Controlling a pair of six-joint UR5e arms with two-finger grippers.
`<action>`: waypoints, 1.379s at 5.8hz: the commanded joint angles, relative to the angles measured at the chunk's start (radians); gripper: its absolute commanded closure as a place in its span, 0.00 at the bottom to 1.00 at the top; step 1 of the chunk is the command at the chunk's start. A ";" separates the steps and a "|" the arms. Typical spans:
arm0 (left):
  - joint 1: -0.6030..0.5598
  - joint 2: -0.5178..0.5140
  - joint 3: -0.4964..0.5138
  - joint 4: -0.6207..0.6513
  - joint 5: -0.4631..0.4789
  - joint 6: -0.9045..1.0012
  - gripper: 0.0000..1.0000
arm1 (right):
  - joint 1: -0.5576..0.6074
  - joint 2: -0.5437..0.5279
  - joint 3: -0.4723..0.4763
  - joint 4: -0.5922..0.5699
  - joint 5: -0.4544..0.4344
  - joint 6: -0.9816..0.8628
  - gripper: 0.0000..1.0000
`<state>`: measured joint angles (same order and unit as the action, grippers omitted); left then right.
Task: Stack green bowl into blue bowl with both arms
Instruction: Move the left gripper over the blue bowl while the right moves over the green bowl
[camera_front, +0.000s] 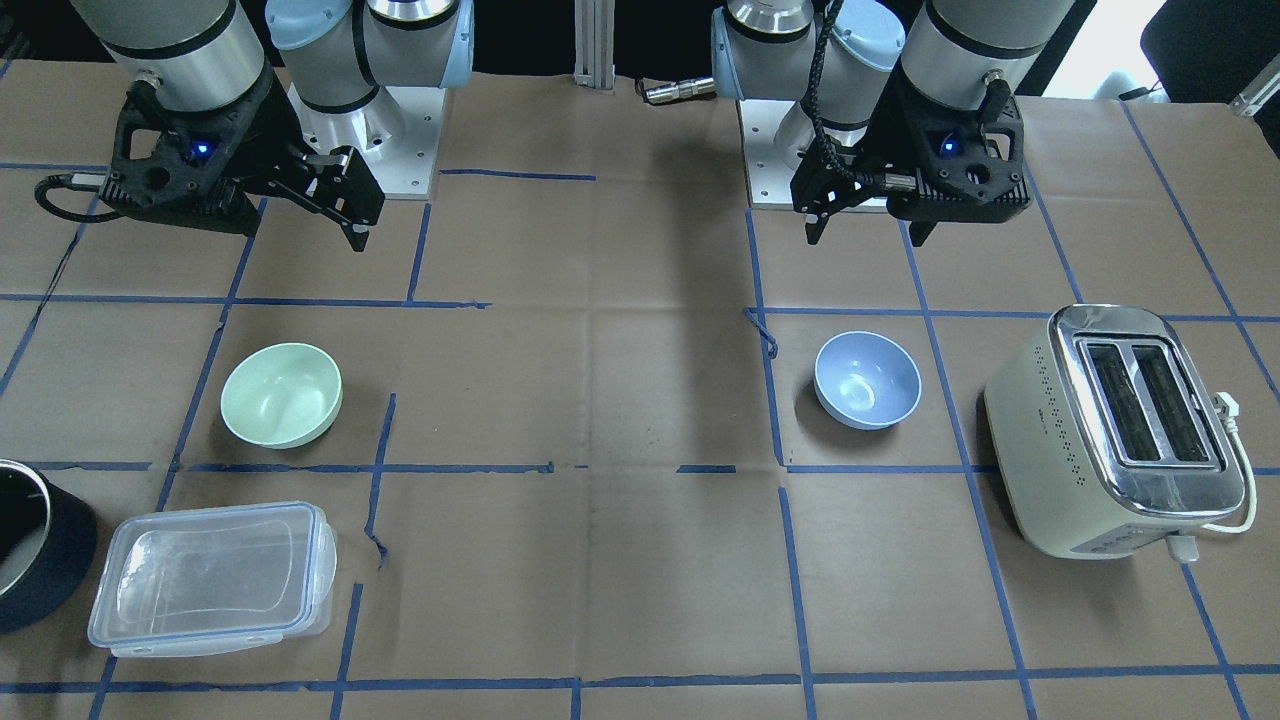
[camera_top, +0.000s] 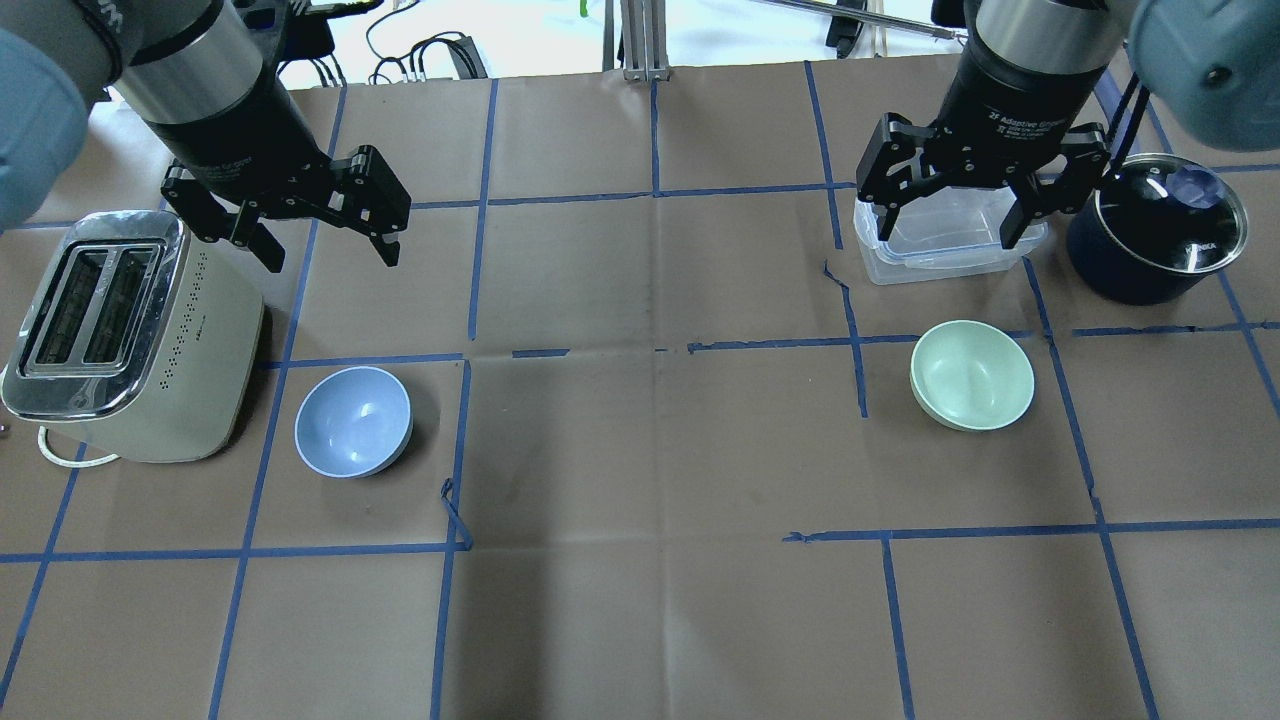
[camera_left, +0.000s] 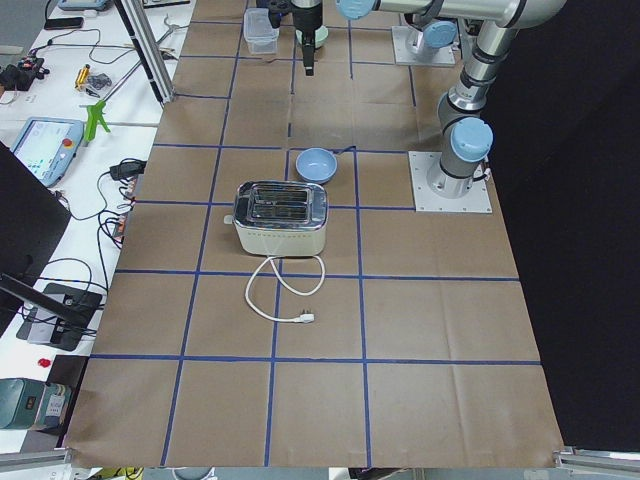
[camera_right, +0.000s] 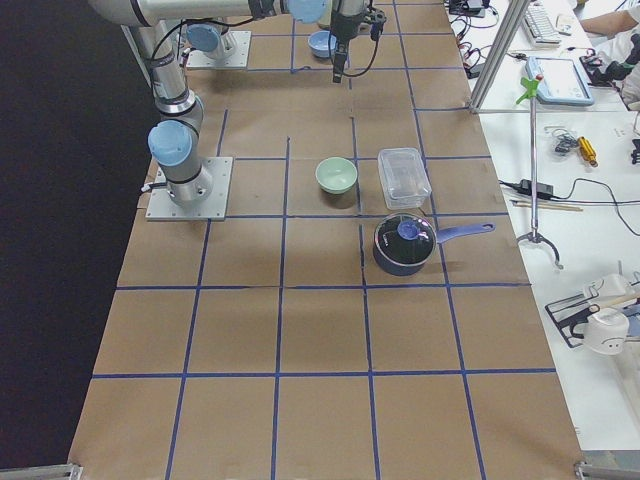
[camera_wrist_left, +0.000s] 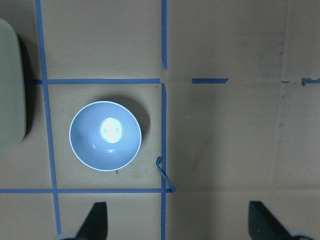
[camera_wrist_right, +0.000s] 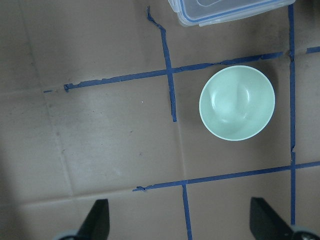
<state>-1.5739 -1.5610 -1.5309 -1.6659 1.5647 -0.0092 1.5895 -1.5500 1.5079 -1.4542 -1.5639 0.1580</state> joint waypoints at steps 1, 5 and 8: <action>0.002 -0.001 0.000 0.000 -0.002 0.002 0.02 | -0.002 0.002 0.002 -0.002 -0.001 -0.003 0.00; 0.003 0.008 -0.035 0.009 0.001 0.036 0.02 | -0.412 -0.015 0.121 -0.041 -0.031 -0.545 0.00; 0.075 -0.028 -0.279 0.198 -0.002 0.170 0.03 | -0.387 0.055 0.349 -0.394 -0.021 -0.453 0.00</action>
<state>-1.5404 -1.5836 -1.7076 -1.5485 1.5677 0.1411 1.1732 -1.5293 1.7903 -1.7250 -1.5860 -0.3347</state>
